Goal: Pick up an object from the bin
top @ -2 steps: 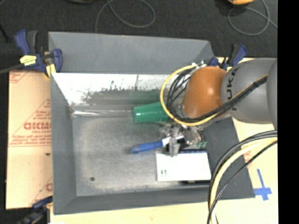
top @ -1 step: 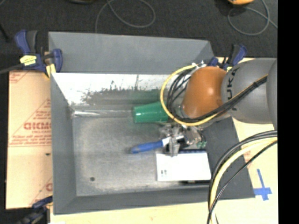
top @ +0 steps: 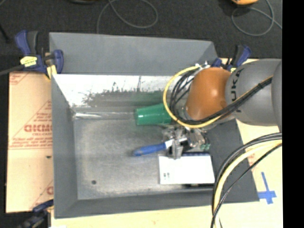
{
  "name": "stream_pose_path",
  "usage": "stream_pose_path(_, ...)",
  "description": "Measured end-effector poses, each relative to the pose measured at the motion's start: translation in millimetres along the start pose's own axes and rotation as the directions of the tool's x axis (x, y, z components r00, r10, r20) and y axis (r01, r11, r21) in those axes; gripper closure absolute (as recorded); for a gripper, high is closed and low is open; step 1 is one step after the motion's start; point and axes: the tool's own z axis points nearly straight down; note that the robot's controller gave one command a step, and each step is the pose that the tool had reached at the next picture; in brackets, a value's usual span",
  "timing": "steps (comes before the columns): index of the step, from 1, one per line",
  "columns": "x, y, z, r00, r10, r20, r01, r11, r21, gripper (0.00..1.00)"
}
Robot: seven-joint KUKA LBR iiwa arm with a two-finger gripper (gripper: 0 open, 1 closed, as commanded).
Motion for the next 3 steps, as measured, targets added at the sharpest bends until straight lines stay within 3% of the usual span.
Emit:
stream_pose_path(2,2.4,0,-28,1.0,0.002,-0.009,-0.002,1.0,-0.002,1.0)
stream_pose_path(3,0.9,0,-47,1.0,0.003,-0.004,-0.003,1.0,0.0,1.0)
